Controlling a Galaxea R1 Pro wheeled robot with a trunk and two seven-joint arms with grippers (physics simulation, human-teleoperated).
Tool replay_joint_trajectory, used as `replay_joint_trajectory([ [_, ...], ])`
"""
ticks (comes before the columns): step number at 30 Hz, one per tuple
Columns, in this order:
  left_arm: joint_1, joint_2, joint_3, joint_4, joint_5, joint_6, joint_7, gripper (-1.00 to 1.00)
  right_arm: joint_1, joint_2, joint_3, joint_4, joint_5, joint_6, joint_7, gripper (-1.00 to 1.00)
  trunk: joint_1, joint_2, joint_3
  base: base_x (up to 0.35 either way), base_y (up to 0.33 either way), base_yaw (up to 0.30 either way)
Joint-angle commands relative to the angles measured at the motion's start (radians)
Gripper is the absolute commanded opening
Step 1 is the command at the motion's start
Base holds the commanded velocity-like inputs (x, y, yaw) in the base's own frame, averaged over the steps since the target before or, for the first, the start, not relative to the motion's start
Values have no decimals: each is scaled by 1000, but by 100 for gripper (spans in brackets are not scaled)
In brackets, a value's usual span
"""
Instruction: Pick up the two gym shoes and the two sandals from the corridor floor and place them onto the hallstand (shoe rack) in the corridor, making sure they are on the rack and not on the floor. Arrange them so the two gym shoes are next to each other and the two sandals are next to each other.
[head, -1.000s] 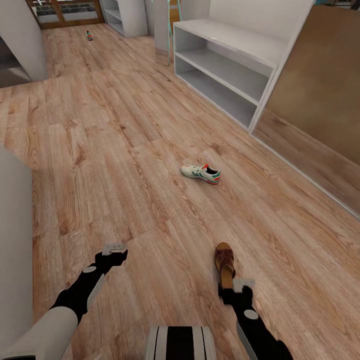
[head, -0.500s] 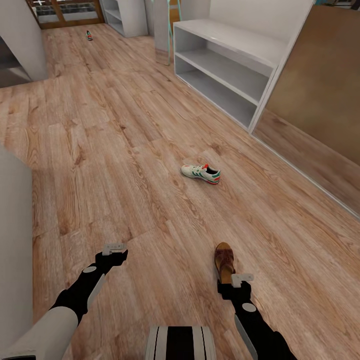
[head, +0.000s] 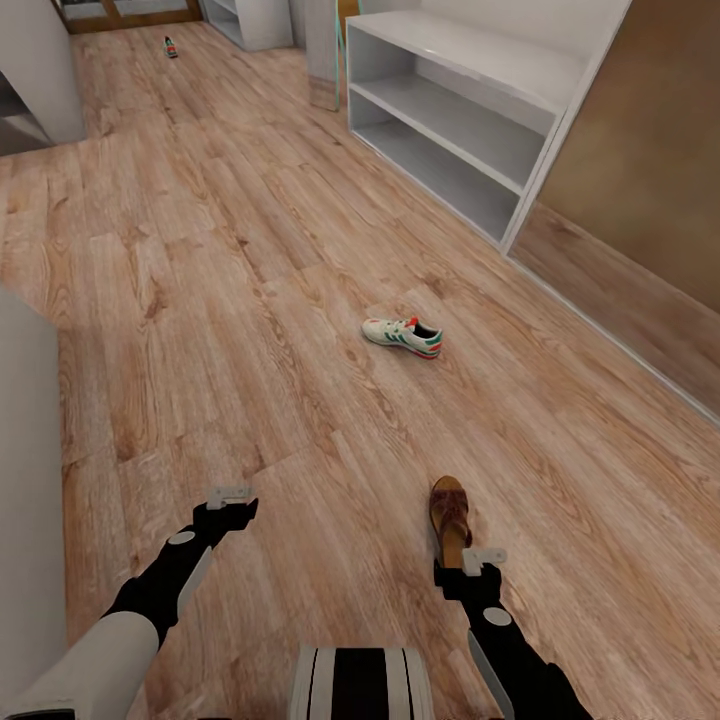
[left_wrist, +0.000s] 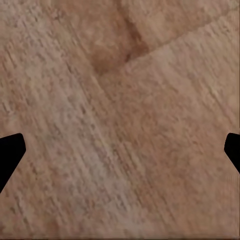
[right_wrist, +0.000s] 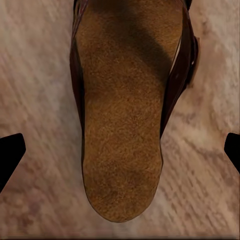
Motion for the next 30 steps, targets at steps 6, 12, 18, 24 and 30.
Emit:
replay_joint_trajectory([
  [6, -3, -3, 4, -3, 1, 6, -6, 100, 0, 0, 2, 0, -1, 0, -8, 100, 2, -2, -24, 0, 0, 0],
  [12, -8, -4, 5, -6, 1, 6, -6, 100, 0, 0, 0, 0, -1, -1, -8, 100, 5, -3, -47, 0, 0, 0],
  [18, -8, -4, 6, -38, 1, 9, -15, 100, 0, 0, 0, -1, -1, -2, -8, 100, 8, -4, -70, 0, 0, 0],
  [24, -6, -3, 6, -74, 1, 29, -22, 100, 0, 0, 1, -1, -1, -2, -7, 100, 8, -5, -74, 0, 0, 0],
  [30, -3, -2, 6, -85, 1, 62, -24, 100, 0, 0, 1, -2, -1, -2, -7, 100, 8, -5, -74, 0, 0, 0],
])
